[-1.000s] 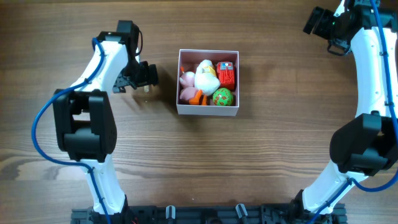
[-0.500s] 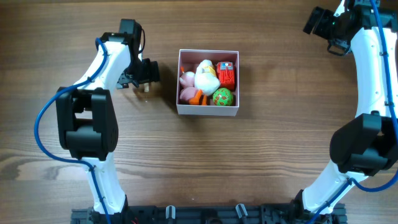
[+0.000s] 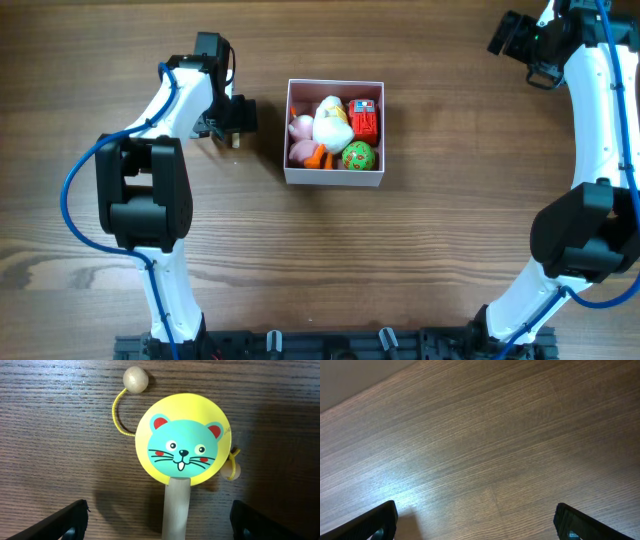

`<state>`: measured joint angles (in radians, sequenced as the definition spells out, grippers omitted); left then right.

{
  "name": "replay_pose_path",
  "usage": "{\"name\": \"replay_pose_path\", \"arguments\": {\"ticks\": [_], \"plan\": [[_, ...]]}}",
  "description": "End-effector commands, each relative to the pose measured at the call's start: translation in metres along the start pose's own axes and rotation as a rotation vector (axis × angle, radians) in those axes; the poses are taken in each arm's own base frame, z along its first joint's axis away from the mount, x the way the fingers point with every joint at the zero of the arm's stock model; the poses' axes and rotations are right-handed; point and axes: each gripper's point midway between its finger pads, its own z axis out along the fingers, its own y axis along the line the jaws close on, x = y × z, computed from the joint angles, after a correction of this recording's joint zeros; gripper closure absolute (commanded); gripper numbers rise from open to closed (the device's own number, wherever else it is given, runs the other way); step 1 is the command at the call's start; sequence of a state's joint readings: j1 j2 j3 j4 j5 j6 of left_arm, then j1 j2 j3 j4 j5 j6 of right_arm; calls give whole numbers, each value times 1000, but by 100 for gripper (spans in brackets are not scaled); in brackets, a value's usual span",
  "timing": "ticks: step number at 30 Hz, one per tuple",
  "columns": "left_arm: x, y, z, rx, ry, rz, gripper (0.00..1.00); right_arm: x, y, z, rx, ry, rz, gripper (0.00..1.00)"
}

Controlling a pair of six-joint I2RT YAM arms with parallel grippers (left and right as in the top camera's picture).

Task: Pack container
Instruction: 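Lower the left gripper onto the mouse-face rattle drum handle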

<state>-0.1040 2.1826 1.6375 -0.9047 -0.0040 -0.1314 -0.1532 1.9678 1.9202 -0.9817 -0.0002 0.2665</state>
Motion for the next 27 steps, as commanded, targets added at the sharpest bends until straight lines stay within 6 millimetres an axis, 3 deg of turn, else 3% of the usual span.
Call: {"name": "replay_pose_path", "arguments": {"ticks": [1, 12, 27], "plan": [[0, 1, 4, -15, 2, 24, 9, 0, 4, -3, -16, -4, -4, 0], [4, -5, 5, -18, 14, 39, 8, 0, 4, -3, -16, -4, -4, 0], [7, 2, 5, -57, 22, 39, 7, 0, 4, -3, -16, -4, -4, 0]]}}
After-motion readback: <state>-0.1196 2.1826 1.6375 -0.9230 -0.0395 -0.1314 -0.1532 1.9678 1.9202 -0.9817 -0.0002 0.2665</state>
